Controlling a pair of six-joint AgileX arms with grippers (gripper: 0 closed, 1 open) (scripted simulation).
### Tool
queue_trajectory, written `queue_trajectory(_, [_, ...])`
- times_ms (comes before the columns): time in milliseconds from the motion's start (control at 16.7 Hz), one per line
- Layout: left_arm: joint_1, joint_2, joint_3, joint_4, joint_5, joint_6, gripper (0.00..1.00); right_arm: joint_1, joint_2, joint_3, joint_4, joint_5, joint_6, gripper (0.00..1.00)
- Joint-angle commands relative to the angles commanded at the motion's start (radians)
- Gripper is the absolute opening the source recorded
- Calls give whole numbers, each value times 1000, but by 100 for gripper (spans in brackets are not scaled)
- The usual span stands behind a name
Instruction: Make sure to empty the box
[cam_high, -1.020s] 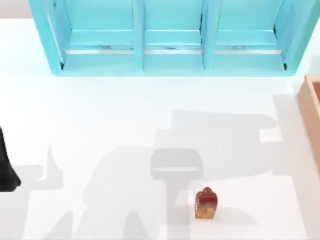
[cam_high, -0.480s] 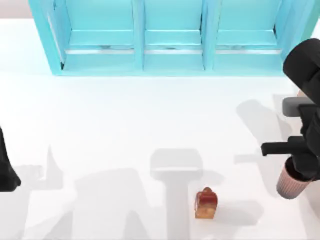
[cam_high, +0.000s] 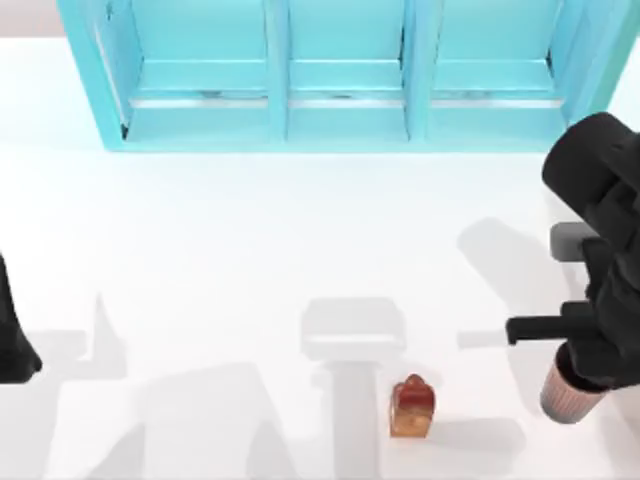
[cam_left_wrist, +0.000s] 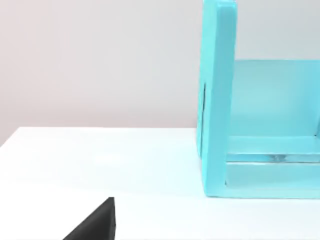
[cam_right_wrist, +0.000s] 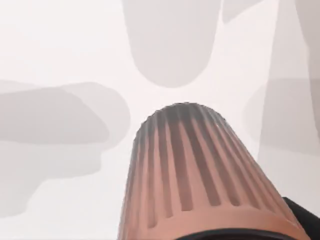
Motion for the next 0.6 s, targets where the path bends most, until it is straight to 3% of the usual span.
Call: queue_trajectory(600, [0,0,0,0,0,0,100,77,48,-73,207,-13,2,0])
